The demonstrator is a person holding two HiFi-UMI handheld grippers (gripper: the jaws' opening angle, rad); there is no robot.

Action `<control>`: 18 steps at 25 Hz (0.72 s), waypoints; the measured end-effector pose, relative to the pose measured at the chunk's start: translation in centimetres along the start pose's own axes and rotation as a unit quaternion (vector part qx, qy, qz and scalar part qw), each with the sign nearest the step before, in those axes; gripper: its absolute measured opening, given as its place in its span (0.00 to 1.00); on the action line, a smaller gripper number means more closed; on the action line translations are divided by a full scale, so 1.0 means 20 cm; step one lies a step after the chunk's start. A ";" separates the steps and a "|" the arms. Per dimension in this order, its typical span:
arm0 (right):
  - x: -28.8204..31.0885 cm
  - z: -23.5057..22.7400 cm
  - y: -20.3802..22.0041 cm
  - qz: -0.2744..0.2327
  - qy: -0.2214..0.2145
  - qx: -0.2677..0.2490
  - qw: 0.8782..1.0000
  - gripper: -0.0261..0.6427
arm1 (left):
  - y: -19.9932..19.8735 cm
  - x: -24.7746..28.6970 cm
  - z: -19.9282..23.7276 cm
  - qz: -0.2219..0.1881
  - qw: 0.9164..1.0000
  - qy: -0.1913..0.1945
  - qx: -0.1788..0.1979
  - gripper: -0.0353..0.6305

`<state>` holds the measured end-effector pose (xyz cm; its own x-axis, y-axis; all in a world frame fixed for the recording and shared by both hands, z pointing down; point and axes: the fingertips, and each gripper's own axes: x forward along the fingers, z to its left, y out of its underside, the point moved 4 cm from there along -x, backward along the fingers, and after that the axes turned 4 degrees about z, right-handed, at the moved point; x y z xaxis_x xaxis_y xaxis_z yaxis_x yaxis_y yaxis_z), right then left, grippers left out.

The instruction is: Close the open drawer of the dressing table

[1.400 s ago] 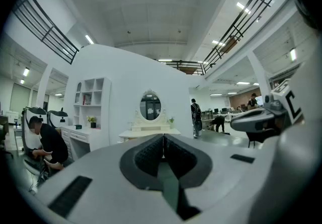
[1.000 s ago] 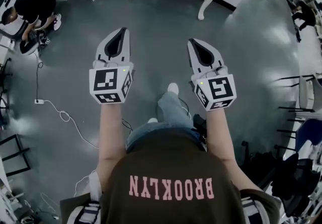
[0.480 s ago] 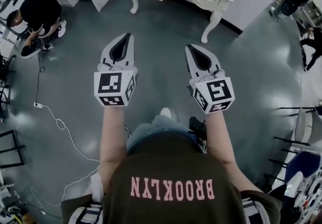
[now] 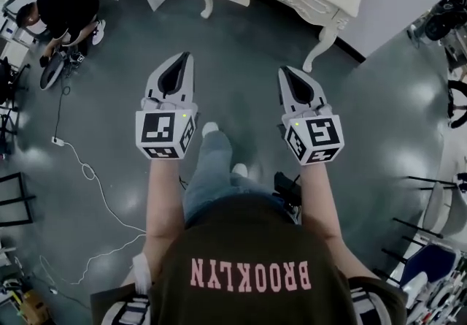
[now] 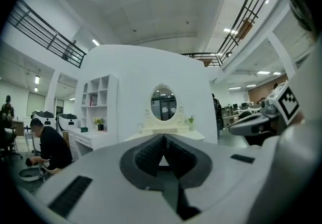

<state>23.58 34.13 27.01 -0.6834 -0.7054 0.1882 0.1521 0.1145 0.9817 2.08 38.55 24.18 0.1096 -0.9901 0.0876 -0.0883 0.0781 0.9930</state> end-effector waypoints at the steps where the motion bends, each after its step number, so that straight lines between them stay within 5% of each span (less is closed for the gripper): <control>1: 0.04 0.00 0.01 0.002 0.000 -0.002 1.000 0.03 | 0.02 0.03 0.02 0.004 1.000 -0.003 -0.001 0.06; 18: 1.11 -0.22 -0.15 0.015 0.053 0.002 0.998 0.03 | 0.08 1.06 0.73 0.033 0.998 0.052 -0.001 0.06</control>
<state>11.17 15.08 28.11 -0.5983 -0.7721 0.2142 0.1692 0.1396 0.9756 -10.15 16.03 26.41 0.2064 -0.9654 0.1594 -0.0961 0.1422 0.9852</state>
